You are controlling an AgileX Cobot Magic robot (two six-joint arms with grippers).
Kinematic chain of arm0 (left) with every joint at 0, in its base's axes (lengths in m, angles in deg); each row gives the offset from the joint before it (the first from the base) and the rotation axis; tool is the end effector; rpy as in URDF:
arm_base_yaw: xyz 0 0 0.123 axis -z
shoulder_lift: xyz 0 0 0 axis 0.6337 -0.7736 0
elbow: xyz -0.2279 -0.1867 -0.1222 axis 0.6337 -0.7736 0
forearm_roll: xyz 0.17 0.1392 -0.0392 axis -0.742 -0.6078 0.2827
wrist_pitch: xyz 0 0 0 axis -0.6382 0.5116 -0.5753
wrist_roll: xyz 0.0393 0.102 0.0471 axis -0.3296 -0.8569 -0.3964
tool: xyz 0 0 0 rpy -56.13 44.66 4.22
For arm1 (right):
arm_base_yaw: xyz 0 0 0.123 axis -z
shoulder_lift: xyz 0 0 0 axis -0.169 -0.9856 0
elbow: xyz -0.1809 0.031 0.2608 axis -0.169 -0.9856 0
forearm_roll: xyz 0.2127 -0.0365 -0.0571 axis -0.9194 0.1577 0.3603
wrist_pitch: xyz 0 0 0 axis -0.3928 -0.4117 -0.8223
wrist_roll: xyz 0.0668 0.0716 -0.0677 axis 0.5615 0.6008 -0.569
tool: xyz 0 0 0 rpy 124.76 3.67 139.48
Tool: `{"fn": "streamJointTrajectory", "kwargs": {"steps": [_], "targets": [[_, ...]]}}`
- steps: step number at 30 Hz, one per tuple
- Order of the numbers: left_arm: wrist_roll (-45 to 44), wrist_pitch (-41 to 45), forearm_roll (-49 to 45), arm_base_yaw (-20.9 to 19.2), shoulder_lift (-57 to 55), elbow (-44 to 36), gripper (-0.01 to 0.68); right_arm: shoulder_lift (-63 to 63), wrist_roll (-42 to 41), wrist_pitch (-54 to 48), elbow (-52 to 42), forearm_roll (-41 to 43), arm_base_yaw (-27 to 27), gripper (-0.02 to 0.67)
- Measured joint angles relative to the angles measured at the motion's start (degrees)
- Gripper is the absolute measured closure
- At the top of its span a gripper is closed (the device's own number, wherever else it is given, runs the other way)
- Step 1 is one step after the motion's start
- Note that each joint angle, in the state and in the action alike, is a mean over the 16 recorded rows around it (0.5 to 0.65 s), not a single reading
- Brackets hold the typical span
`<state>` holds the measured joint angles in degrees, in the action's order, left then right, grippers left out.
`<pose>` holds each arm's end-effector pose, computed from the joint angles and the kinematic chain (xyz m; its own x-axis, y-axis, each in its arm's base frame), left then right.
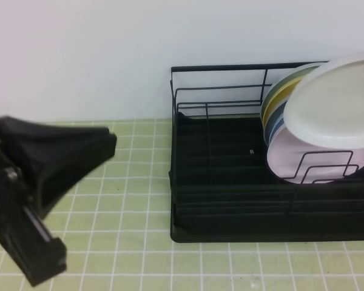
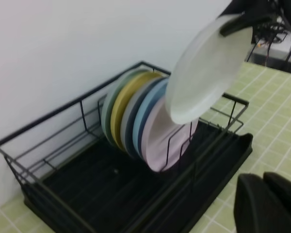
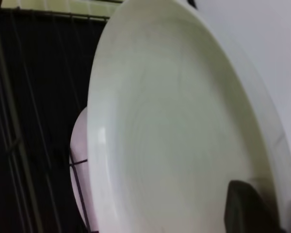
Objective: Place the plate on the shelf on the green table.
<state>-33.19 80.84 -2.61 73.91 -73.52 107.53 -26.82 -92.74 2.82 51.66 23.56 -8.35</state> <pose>0.0751 -0.0946 0.4426 -0.1089 0.1128 -0.9876 0.7861 0.6179 -0.0161 0.2583 0.0489 0.4128 0.1133 -0.8353 -0.5380 -0.6933 0.3215 -0.6450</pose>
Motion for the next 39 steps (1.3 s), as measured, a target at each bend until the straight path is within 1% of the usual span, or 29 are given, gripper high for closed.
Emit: {"fn": "streamJointTrajectory", "kwargs": {"steps": [6,14,32,36,39], "targets": [[1.47,-2.57,-0.82,0.00,-0.02,-4.36,0.674,-5.03,-4.37,-0.78,2.77,1.77,-0.71,0.561],[1.93,-5.16,0.16,0.00,-0.08,-7.68,0.674,-9.27,-7.73,0.49,3.33,3.06,-1.50,0.561],[2.14,-5.85,0.46,0.00,-0.14,-8.49,0.674,-15.15,-6.98,1.07,3.45,4.40,-1.53,0.558],[2.14,-5.85,0.46,0.00,-0.14,-8.49,0.674,-15.75,-5.85,0.71,3.47,3.99,-1.53,0.539],[2.14,-5.85,0.46,0.00,-0.14,-8.49,0.674,-16.09,-4.81,0.35,3.48,3.77,-1.53,0.505]]}}
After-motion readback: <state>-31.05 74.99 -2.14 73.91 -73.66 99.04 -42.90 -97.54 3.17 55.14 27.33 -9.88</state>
